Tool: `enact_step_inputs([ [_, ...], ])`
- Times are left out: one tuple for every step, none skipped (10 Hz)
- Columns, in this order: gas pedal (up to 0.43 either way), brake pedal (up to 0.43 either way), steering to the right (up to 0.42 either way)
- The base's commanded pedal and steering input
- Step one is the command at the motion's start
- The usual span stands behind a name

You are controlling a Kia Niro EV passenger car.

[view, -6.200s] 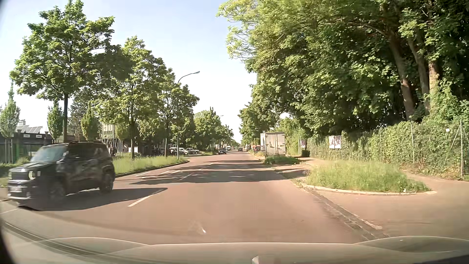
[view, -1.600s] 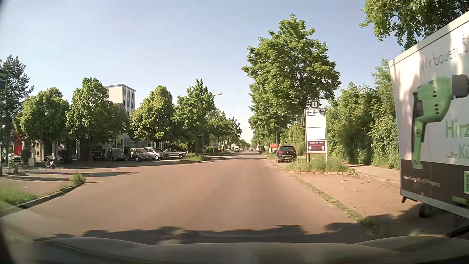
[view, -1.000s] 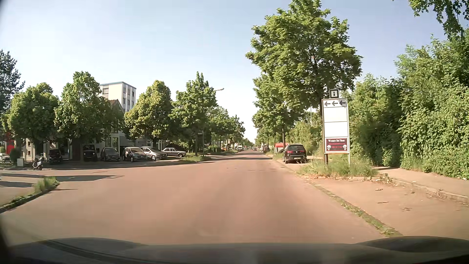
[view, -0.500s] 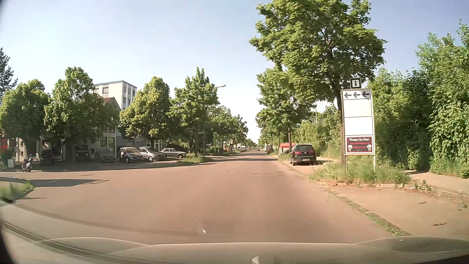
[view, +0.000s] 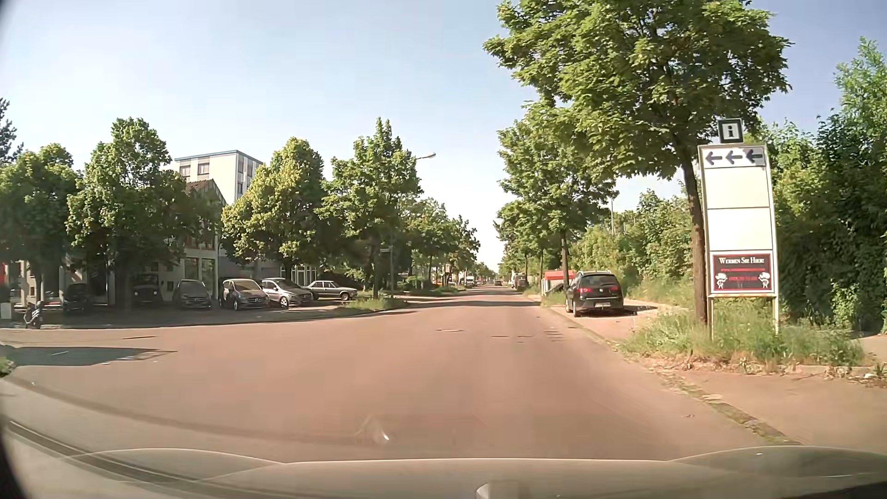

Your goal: Follow the waypoints while adhering to traffic rules and regulations

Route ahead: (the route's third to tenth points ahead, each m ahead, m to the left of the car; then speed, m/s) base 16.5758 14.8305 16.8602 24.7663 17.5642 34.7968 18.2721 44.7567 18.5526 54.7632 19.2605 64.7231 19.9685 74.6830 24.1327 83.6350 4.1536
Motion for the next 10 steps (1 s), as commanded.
enact_step_inputs([
  [0.000, 0.000, -0.047],
  [0.000, 0.000, -0.048],
  [0.000, 0.000, -0.048],
  [0.000, 0.006, -0.047],
  [0.000, 0.000, -0.040],
  [0.000, 0.006, -0.026],
  [0.000, 0.030, -0.006],
  [0.000, 0.061, 0.014],
  [0.000, 0.067, 0.020],
  [0.000, 0.073, 0.028],
])
